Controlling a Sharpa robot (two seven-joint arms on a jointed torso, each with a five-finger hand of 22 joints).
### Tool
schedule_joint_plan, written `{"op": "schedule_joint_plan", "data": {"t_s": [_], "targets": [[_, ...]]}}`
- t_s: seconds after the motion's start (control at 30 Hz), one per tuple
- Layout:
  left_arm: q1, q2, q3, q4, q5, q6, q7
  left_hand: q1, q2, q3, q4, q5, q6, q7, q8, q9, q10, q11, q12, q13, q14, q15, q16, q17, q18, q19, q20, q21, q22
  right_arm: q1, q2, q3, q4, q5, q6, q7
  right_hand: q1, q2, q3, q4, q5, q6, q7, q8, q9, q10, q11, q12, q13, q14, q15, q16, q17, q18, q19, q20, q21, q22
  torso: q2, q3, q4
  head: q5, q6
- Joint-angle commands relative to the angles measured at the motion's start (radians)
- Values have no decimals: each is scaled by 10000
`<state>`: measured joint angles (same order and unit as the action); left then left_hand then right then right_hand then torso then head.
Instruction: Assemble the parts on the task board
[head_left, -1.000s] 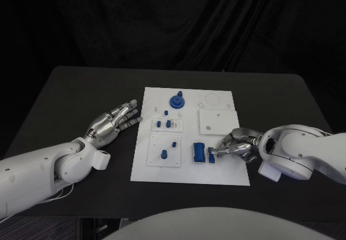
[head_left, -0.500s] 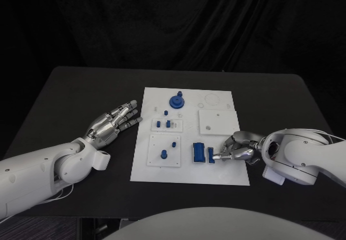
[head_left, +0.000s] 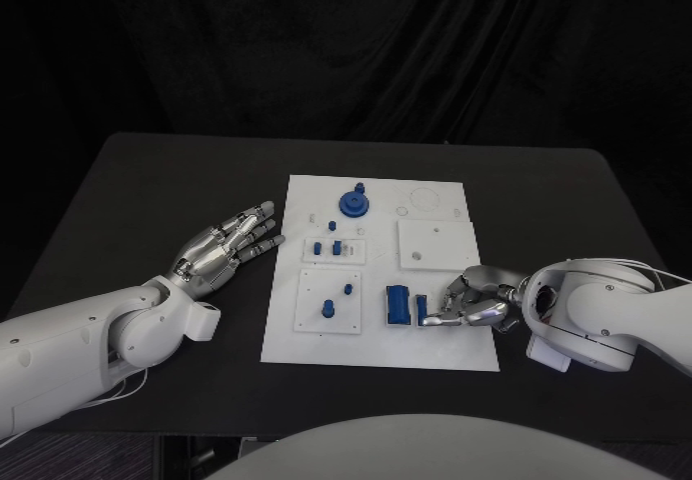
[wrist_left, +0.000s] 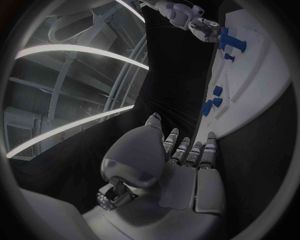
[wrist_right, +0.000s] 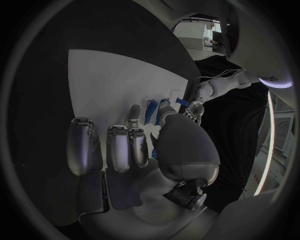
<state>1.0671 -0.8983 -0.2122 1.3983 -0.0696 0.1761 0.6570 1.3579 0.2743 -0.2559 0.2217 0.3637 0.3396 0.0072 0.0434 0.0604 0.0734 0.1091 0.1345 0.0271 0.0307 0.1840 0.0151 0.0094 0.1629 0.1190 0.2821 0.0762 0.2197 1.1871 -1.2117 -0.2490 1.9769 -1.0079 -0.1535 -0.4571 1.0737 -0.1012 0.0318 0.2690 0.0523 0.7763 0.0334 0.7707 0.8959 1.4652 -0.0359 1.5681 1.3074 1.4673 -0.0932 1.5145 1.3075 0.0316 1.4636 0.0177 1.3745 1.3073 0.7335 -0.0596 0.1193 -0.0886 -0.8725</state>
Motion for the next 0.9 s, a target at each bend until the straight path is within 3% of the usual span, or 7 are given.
{"op": "schedule_joint_plan", "data": {"t_s": [0.03, 0.4, 0.73, 0.77, 0.9], "targets": [[-33, 13, -8, 0, 24, 79, -17, 110, 27, 14, -50, 50, 34, 35, 21, 13, -10, 69, 40, 6, 2, 43, 44, 10, 73, 48, 13, 65, -9, -39, 20, -3, -6, -112, 379, 93, 223, 97, 15, 24, -45, -14, -82, 63, 41, 1055, -64, 27, 2634, 707, -82, -48, 977, 189, 177, -71, -45, 1958, 15, -1, 6, 1, -1], [-40, 8, -8, 0, 23, 79, -23, 119, 31, 20, -69, 64, 71, 55, 29, 20, -11, 64, 40, 6, 3, 45, 45, 10, 72, 47, 13, 65, -15, -60, 138, -3, -63, -112, 444, 12, 482, 161, -9, -19, -40, 35, -106, 163, 105, 1055, -83, 27, 2634, 709, -96, -46, 991, 191, 173, -84, -59, 1955, 16, -3, -5, 21, -1], [-44, 9, -8, -3, 23, 91, -30, 124, 31, 23, -83, 72, 94, 68, 34, 25, -13, 62, 37, 6, 4, 46, 45, 10, 71, 49, 14, 66, -15, -79, 259, -3, -127, -112, 155, -68, 796, 505, 34, -142, 3, 205, -162, 412, 256, 1055, -129, 27, 2634, 729, -129, -28, 1042, 170, 230, -105, 29, 1987, 9, -2, 4, 54, -1], [-44, 6, -8, -4, 23, 91, -31, 124, 31, 23, -83, 72, 94, 68, 34, 25, -13, 62, 37, 6, 4, 46, 45, 10, 71, 49, 14, 66, -15, -81, 271, -3, -136, -112, 126, -69, 889, 688, 81, -191, 55, 266, -187, 489, 302, 1055, -152, 27, 2634, 730, -142, -31, 1039, 171, 237, -117, 31, 1988, 9, -4, 3, 55, -1], [-45, 0, -8, -9, 23, 86, -35, 124, 31, 23, -83, 72, 94, 68, 34, 25, -13, 62, 37, 6, 4, 46, 45, 10, 71, 49, 14, 66, -15, -87, 325, -3, -186, -112, 13, -77, 954, 828, 99, -234, 90, 297, -210, 539, 338, 1055, -169, 27, 2634, 730, -159, -35, 1035, 168, 245, -128, 38, 1991, 9, -8, -4, 72, -1]]}}
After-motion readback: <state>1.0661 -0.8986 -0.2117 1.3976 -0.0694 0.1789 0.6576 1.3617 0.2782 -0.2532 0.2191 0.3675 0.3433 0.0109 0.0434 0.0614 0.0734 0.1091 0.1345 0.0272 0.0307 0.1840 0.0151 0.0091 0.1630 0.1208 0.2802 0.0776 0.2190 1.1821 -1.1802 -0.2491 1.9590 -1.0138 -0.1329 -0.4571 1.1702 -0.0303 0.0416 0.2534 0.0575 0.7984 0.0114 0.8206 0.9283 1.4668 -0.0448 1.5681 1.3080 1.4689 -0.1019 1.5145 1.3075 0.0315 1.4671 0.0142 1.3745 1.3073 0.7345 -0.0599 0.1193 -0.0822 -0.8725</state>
